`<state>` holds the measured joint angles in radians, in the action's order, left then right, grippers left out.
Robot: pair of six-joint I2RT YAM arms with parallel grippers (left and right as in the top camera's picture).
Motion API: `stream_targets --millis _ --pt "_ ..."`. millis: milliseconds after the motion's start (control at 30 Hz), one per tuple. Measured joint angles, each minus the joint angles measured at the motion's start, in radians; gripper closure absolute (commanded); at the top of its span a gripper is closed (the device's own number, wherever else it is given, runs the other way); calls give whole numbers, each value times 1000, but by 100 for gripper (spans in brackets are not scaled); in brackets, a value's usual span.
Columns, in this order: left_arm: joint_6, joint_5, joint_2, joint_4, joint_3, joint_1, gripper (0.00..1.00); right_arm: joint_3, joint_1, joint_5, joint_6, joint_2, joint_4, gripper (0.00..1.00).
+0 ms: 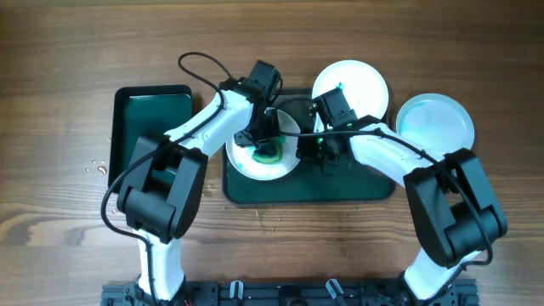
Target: Clean dirty plates on tray and stack at the side
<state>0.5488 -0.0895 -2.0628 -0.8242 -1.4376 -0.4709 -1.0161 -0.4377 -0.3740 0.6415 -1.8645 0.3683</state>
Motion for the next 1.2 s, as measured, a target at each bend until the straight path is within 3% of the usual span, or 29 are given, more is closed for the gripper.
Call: stream_targets --millis 133,333,500,700,933,1200 --pt "5 -16 0 -34 -3 2 96 0 -5 -8 0 0 5 96" --pt "-123 -183 0 -19 -1 34 96 0 -3 -11 -1 0 12 96" --pt "-155 -231 -2 48 7 34 96 0 -3 -10 -1 0 12 96" --pt "-98 -88 -2 108 9 26 96 0 -3 -10 0 0 4 96" --pt "-6 170 0 10 -3 7 96 0 -6 -12 0 0 -6 96" --pt "-40 164 0 -123 -10 8 96 0 4 -38 -16 0 6 96"
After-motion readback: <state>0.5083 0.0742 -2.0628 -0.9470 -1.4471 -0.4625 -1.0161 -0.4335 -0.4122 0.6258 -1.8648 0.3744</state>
